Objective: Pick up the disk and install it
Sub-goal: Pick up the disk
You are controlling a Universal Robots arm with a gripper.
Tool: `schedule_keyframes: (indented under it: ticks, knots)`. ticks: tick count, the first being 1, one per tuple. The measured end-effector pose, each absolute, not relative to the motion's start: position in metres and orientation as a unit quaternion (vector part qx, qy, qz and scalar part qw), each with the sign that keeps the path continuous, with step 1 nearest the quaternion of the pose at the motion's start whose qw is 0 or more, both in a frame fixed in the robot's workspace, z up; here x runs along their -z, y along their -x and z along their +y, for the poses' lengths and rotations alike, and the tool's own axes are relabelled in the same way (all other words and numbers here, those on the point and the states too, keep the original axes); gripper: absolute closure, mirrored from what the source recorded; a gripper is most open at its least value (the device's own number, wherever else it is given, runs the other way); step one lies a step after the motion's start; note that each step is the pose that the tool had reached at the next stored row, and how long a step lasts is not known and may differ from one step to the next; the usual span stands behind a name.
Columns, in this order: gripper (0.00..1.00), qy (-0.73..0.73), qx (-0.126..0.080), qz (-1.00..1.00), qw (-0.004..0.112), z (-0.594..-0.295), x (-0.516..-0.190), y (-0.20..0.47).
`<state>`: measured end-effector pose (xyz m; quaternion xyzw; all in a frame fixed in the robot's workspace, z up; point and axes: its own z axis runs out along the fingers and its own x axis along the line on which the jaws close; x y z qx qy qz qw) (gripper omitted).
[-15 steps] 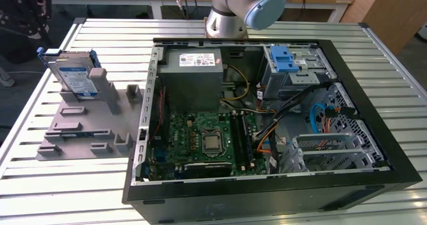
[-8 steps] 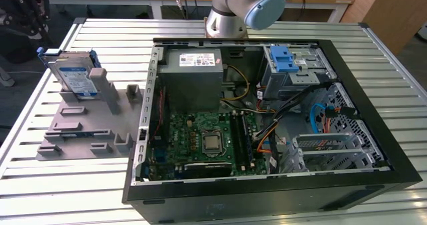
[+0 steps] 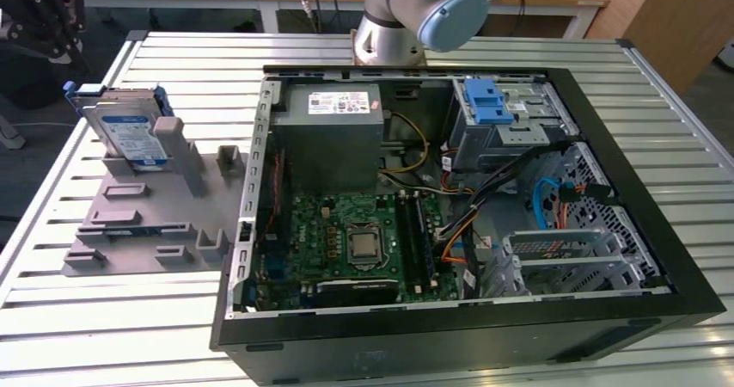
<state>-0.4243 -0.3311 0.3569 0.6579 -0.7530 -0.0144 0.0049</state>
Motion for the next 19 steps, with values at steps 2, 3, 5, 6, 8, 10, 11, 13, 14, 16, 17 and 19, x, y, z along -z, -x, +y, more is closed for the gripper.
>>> schedule_keyframes:
  ticks: [2,3,5,6,8,10,11,13,14,16,17,19]
  knots:
    - [0.89,-0.659,0.014,-0.752,0.005,-0.329,-0.356,0.425]
    - [0.89,-0.661,0.014,-0.750,0.005,-0.329,-0.356,0.426]
    - [0.89,-0.667,0.014,-0.745,0.005,-0.329,-0.355,0.426]
    - [0.89,-0.671,0.014,-0.742,0.005,-0.329,-0.355,0.426]
    - [0.83,-0.673,0.014,-0.740,0.005,-0.329,-0.355,0.426]
    - [0.71,-0.673,0.014,-0.740,0.005,-0.329,-0.355,0.426]
    - [0.71,-0.673,0.014,-0.740,0.005,-0.329,-0.354,0.426]
    - [0.59,-0.673,0.014,-0.740,0.005,-0.329,-0.352,0.426]
    - [0.59,-0.673,0.014,-0.739,0.005,-0.329,-0.350,0.426]
    - [0.47,-0.675,0.013,-0.738,0.005,-0.329,-0.347,0.427]
    - [0.47,-0.677,0.013,-0.735,0.005,-0.329,-0.345,0.427]
    - [0.42,-0.687,0.013,-0.727,0.005,-0.329,-0.342,0.427]
